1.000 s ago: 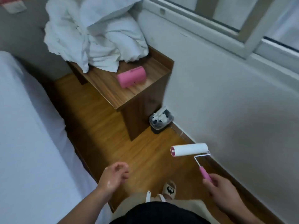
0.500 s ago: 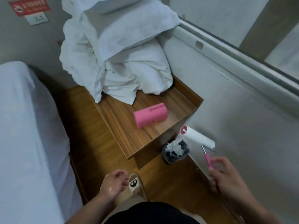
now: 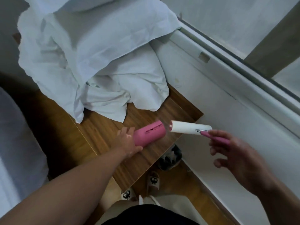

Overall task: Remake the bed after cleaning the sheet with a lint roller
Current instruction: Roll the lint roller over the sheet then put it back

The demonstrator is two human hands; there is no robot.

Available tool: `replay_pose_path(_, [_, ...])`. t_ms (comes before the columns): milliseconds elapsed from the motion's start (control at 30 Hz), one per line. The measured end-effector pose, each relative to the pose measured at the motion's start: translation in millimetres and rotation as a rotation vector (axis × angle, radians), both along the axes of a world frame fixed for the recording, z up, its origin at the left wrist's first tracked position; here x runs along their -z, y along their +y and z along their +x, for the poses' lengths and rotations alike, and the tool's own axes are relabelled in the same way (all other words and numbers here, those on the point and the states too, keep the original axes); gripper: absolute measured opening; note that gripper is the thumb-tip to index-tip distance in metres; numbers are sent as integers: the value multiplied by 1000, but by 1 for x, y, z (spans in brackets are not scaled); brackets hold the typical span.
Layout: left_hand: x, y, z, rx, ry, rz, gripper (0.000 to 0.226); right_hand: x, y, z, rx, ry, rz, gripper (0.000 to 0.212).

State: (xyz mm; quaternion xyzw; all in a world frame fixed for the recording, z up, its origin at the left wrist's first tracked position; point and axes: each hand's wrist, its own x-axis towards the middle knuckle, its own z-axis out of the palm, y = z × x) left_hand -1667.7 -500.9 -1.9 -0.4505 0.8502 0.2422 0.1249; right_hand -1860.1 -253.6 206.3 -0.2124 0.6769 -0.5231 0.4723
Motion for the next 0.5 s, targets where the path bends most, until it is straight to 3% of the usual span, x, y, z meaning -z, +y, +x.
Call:
replay_pose_path(133, [12, 2, -9, 25, -12, -3, 101, -2, -39, -21, -106, 591, 154, 18])
replay_pose_path(300, [30, 4, -5, -113, 95, 27, 92, 19, -79, -48, -241, 851, 285, 15])
replay_pose_path(500, [37, -1, 26, -170, 282, 67, 90, 54, -118, -64, -519, 993, 343, 13])
